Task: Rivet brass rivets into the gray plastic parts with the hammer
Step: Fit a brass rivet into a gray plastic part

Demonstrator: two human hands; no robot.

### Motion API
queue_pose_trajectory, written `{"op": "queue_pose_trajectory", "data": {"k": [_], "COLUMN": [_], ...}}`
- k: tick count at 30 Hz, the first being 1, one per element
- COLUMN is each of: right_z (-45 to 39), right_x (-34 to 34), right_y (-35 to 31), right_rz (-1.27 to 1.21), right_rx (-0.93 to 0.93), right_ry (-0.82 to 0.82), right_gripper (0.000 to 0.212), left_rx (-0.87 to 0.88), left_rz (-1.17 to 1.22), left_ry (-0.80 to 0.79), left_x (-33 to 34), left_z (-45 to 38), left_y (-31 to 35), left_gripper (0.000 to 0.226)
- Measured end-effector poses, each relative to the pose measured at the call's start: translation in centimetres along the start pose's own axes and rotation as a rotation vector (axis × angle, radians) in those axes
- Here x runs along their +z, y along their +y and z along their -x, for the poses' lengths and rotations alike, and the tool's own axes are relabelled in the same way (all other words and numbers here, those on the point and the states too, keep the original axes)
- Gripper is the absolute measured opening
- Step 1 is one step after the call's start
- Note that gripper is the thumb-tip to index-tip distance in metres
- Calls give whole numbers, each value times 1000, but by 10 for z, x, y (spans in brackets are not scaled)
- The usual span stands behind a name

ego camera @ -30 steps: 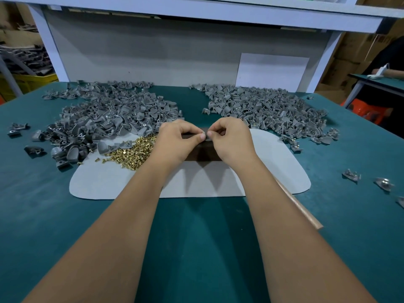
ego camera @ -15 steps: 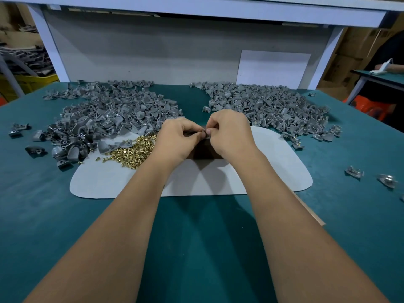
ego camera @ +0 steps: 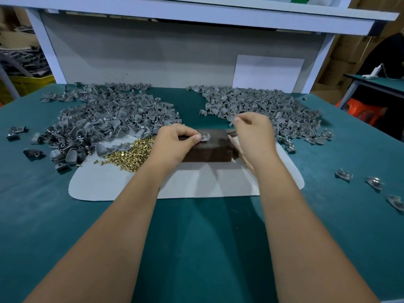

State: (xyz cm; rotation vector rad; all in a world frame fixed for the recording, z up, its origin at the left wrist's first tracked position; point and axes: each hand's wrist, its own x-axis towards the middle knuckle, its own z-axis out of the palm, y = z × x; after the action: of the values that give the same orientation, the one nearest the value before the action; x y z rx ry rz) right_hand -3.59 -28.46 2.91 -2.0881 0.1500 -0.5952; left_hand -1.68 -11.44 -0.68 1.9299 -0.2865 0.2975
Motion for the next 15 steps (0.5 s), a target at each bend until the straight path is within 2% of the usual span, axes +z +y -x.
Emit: {"op": "queue_pose_trajectory", "data": {"k": [2,5,8,12,14,15], "right_z": [-2,7,16,28,32,33], "right_x": [-14,-28,-30,-27,-25,-26], "right_y": [10,21,26,24,21,20], "right_rz": [126,416,583,785,795,790], "right_rx": [78,156,153,35,-28,-43], "right_ry": [-19,-191,-343,-341,-318,-315], "right_gripper": [19,30,25,31,22,9], "left_rx": [-1,-6,-4,6,-1,-3], "left_rz": [-14,-23,-29,-37,-33,-27], "left_ry": [-1,3,6,10,11,11], "left_x": [0,0,0,0,1,1], "left_z": [0,0,0,0,-1,-1], "left_y": [0,0,0,-1,-1,-1], "left_gripper": [6,8,9,10,7,7]}}
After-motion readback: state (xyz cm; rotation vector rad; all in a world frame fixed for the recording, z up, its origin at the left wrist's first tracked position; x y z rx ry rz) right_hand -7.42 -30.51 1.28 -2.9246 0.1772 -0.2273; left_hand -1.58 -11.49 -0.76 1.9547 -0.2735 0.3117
